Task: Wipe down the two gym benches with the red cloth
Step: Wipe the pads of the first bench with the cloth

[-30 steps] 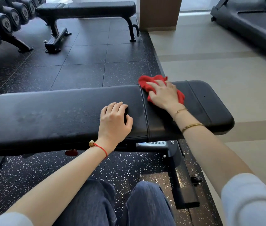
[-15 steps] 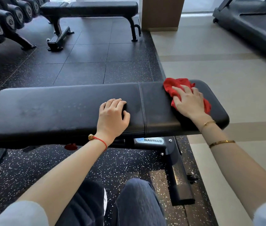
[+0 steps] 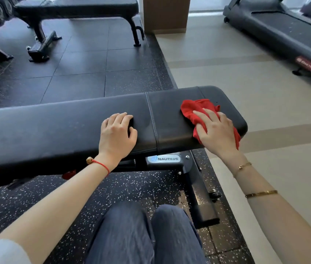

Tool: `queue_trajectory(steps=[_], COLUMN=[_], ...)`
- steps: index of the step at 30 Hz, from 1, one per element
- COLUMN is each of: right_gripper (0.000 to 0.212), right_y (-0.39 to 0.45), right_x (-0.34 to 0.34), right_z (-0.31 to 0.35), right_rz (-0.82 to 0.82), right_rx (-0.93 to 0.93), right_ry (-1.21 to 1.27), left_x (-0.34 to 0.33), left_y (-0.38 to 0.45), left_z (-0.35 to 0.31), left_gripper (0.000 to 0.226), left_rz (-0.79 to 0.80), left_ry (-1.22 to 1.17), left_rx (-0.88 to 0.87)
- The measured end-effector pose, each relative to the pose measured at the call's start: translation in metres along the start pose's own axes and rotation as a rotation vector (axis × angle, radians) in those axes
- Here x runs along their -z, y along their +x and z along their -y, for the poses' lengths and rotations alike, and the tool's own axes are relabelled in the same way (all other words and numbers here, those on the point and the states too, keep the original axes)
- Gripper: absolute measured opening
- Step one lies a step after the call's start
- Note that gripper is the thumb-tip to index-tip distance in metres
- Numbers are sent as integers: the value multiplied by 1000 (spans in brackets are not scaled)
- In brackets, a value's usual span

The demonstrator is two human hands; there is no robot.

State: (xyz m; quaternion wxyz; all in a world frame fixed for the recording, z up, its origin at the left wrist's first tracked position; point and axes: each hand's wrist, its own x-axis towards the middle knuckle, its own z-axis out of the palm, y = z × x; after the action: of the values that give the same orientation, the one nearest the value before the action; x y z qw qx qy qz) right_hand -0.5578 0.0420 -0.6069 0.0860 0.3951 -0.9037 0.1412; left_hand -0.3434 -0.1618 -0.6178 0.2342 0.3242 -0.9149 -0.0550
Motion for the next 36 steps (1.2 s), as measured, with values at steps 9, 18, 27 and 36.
queue_trajectory(steps=[9, 18, 27, 36], right_gripper=[46, 46, 47, 45], right_y=[35, -2, 89, 41], right_x=[-8, -4, -8, -2], right_z=[51, 40, -1, 17], right_rz=[110, 2, 100, 130], right_rx=[-25, -6, -309, 208], right_ry=[-19, 11, -62, 38], left_x=[-4, -1, -7, -11], left_y=[-1, 0, 3, 4], left_z=[4, 7, 4, 5], left_gripper=[36, 35, 38, 35], left_rz=[-26, -2, -36, -73], left_ry=[-40, -105, -22, -8], left_rx=[-72, -47, -55, -50])
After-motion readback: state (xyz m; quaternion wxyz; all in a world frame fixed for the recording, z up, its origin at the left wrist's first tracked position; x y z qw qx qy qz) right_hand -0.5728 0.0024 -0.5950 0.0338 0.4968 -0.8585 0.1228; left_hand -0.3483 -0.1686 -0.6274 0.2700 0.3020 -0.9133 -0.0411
